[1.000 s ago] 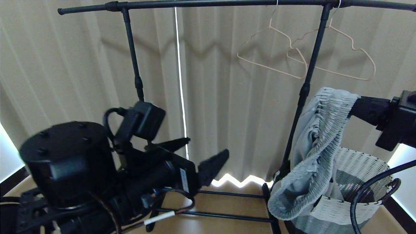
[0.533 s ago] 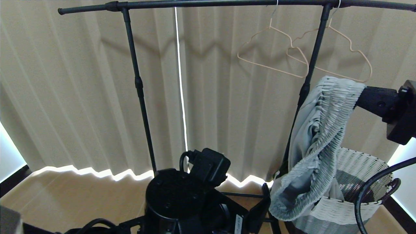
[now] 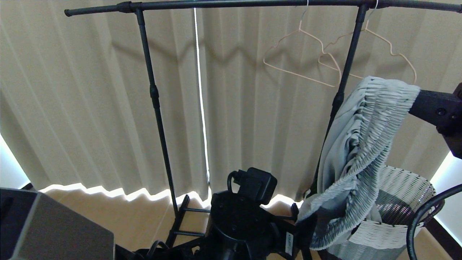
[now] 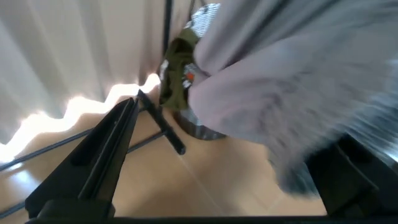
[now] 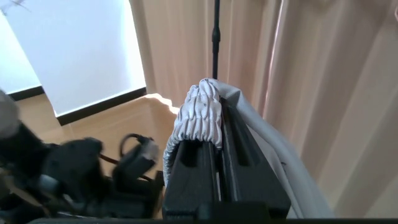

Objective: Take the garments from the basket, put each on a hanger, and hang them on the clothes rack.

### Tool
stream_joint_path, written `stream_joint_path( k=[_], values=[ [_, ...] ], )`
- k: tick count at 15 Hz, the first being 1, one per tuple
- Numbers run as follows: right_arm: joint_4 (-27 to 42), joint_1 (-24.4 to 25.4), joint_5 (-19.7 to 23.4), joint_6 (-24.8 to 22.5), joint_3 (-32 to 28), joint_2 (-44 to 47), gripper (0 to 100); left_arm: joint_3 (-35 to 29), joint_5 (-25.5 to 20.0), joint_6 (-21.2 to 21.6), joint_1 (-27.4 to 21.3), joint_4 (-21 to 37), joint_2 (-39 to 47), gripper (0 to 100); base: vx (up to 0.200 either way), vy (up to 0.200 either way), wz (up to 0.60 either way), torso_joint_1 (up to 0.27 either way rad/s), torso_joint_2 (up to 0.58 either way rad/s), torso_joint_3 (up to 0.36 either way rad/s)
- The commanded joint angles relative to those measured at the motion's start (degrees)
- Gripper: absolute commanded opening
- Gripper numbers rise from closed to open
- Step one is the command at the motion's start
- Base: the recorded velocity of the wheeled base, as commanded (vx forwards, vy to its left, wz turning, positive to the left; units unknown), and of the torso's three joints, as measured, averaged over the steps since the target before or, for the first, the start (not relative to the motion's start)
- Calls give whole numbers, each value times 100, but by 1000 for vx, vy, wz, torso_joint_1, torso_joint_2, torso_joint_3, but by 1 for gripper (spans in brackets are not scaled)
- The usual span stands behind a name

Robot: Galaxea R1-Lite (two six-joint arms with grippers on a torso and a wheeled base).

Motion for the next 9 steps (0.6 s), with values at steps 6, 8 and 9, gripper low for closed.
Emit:
stream_joint_path(
  k=[6, 8, 9],
  values=[
    [-3, 27, 59, -9, 1, -51, 0, 271, 206, -15, 8, 0, 122, 100, 0, 0, 0, 0, 0, 0],
    [-3, 27, 59, -9, 1, -51, 0, 411, 197, -15, -1, 0, 7, 0, 0, 0, 0, 0, 0, 0],
    [-3, 27, 59, -9, 10, -51, 0, 482, 206, -15, 8, 0, -28, 0, 0, 0, 0, 0, 0, 0]
  ],
)
